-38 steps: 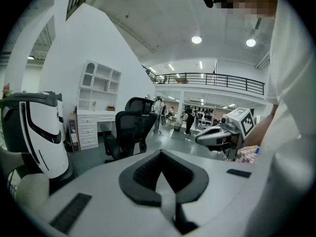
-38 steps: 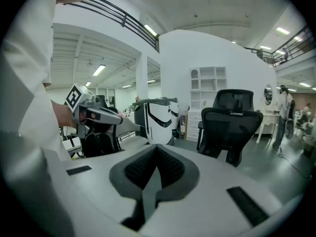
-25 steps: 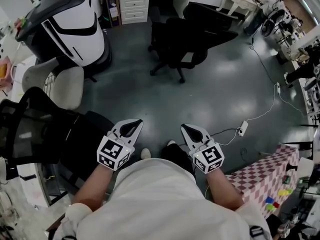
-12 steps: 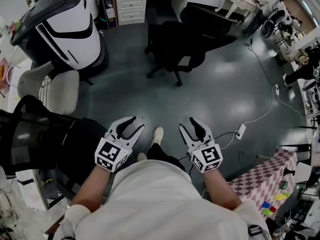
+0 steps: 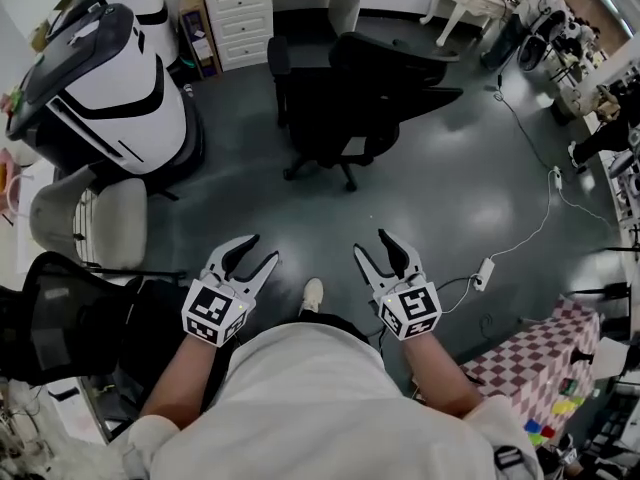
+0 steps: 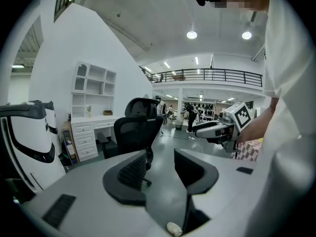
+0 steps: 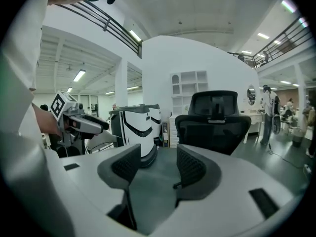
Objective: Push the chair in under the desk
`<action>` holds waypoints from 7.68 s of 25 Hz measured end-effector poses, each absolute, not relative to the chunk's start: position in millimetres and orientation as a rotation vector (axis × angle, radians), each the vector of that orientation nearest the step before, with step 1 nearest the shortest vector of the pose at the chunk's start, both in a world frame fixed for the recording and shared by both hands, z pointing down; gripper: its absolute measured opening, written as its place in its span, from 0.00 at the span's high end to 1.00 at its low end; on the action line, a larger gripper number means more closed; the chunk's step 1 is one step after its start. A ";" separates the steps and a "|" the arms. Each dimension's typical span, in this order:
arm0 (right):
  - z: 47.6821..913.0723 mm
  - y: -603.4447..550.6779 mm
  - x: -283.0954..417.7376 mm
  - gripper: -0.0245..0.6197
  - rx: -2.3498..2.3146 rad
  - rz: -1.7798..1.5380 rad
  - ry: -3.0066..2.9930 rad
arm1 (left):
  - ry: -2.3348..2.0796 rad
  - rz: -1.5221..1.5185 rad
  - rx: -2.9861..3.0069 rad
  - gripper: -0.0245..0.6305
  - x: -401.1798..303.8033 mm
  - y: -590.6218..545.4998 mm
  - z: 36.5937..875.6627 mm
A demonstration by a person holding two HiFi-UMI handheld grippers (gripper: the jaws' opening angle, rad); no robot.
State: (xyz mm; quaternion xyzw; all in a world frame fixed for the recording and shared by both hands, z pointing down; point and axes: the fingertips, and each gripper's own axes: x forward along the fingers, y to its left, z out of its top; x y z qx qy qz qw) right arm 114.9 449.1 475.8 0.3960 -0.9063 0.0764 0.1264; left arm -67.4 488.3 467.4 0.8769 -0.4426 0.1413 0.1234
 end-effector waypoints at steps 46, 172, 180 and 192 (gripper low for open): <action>463.9 125.4 185.2 0.50 1.659 0.284 -2.356 | -1.073 0.522 2.782 0.68 -74.4 144.8 475.4; 455.2 -266.4 216.5 0.48 1.511 0.243 -2.443 | -0.629 0.717 2.884 0.68 7.3 -230.4 526.7; 452.9 -285.1 210.7 0.48 1.504 0.249 -2.455 | -0.635 0.713 2.899 0.69 1.7 -250.4 524.5; 453.4 -313.4 200.8 0.48 1.507 0.263 -2.446 | -0.615 0.718 2.920 0.70 -8.4 -279.1 524.0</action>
